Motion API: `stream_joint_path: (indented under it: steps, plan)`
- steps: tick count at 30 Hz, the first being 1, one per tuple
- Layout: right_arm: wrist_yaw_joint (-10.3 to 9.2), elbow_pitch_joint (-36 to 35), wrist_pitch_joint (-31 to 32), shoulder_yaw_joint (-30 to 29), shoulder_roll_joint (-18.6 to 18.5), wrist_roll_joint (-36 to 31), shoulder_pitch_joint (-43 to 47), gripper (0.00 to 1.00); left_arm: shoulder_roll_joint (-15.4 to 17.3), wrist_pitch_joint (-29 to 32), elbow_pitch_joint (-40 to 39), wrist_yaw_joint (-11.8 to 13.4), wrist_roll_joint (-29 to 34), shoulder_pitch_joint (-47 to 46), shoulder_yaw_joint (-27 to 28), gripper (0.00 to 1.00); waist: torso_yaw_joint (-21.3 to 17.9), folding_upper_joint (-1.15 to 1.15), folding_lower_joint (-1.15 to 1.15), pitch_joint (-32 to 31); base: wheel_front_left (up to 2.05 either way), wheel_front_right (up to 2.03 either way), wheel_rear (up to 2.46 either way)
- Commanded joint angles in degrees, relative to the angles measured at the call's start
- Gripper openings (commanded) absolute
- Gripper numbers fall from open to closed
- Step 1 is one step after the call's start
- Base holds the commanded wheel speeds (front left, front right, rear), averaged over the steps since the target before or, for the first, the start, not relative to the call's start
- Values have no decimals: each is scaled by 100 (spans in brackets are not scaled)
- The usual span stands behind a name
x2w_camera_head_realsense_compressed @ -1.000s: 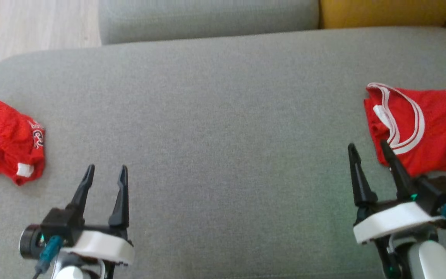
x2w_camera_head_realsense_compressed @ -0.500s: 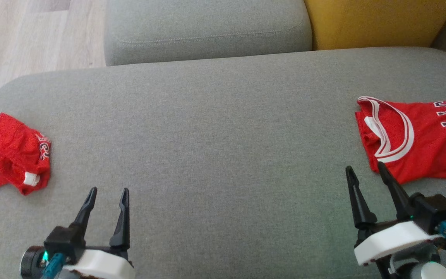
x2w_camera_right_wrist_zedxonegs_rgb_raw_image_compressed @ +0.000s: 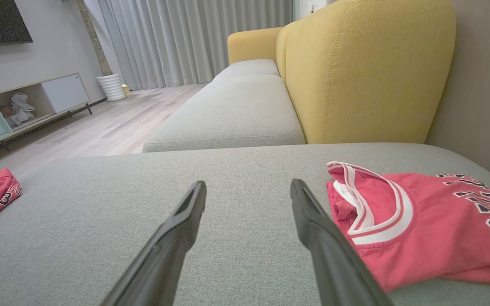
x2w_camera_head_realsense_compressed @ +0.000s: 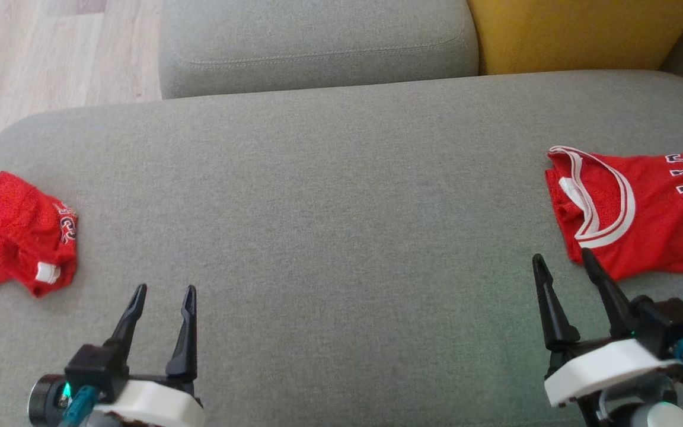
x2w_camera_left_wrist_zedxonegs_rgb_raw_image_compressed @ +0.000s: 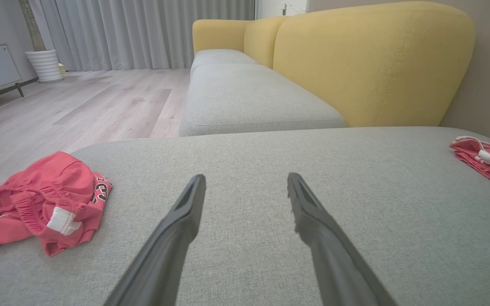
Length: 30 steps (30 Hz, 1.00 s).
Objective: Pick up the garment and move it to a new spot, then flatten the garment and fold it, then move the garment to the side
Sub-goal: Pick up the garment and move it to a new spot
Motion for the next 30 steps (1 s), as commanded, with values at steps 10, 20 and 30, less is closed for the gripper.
stream_joint_path:
  steps: [10, 20, 30]
  plan:
    - [39, -278, 36, 47, 9, -44, -148, 100, 110, -80, -159, 103, -39, -261, 207, 100, 76, 0, 0, 36, 0, 0, 0]
    - [39, -486, 66, 25, 17, -123, -169, 100, 11, -208, -131, 165, -156, -610, 262, 100, 743, 0, 0, 227, 0, 0, 0]
    - [39, -769, 214, 95, -4, -194, -238, 100, -101, -347, -92, 256, -206, -931, 410, 100, 1733, 0, 0, 319, 0, 0, 0]
